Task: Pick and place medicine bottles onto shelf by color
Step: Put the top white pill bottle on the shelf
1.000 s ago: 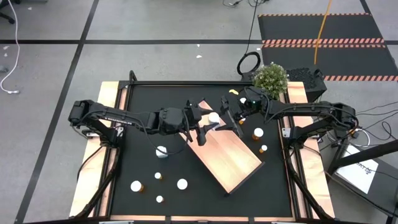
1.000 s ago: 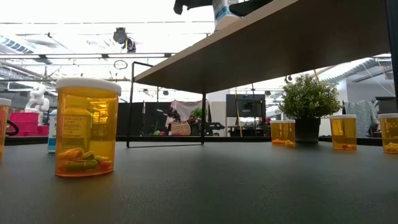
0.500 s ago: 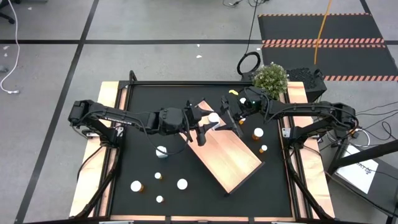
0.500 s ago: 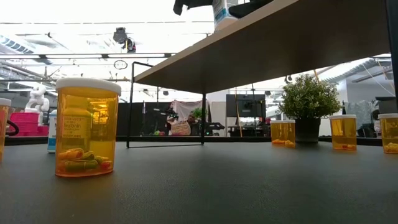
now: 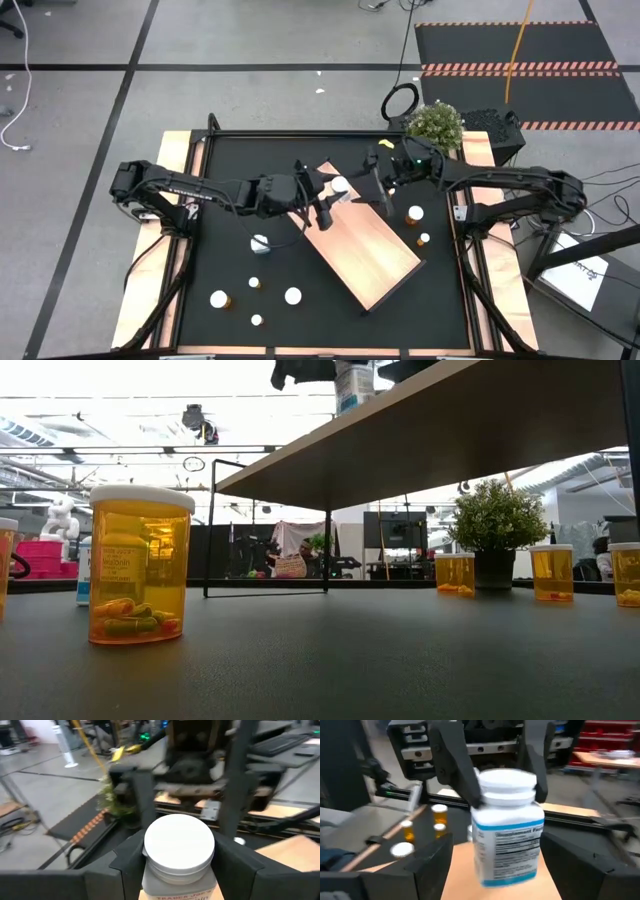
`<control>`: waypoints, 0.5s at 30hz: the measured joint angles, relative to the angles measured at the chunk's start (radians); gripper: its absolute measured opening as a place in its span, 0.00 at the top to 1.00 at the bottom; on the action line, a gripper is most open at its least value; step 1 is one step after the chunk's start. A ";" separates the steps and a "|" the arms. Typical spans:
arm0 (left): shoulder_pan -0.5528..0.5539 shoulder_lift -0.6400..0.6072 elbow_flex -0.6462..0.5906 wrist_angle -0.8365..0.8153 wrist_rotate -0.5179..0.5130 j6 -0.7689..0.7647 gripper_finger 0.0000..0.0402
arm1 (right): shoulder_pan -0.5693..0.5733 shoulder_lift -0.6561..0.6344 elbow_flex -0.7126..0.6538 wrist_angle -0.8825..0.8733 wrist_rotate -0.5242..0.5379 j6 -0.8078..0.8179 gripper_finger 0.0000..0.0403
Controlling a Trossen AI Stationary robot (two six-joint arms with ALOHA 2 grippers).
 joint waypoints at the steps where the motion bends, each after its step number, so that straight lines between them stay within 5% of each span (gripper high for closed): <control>1: 0.000 0.000 0.000 -0.009 -0.024 -0.004 0.51 | 0.000 -0.022 0.000 -0.037 0.034 -0.021 0.27; 8: 0.015 0.000 0.000 -0.083 -0.098 -0.079 0.52 | -0.001 -0.195 -0.001 -0.259 0.202 -0.109 0.27; 15: 0.045 0.050 -0.002 -0.086 -0.095 -0.134 0.51 | -0.001 -0.308 -0.002 -0.308 0.236 -0.121 0.28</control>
